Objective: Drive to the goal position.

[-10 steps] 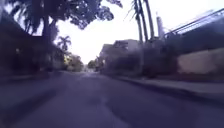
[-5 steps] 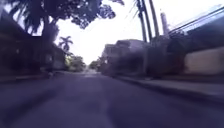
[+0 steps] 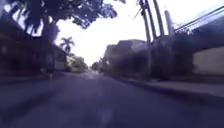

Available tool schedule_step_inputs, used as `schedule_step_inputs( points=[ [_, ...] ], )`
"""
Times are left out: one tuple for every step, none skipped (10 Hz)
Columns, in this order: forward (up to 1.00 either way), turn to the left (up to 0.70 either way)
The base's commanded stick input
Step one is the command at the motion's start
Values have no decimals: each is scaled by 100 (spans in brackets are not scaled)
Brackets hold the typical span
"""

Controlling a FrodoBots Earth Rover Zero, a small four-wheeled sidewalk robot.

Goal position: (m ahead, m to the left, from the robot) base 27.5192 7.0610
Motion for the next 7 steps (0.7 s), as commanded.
schedule_step_inputs(
  points=[
    [70,0],
    [70,0],
    [70,0],
    [70,0],
    [70,0],
    [70,0],
    [70,0]
  ],
)
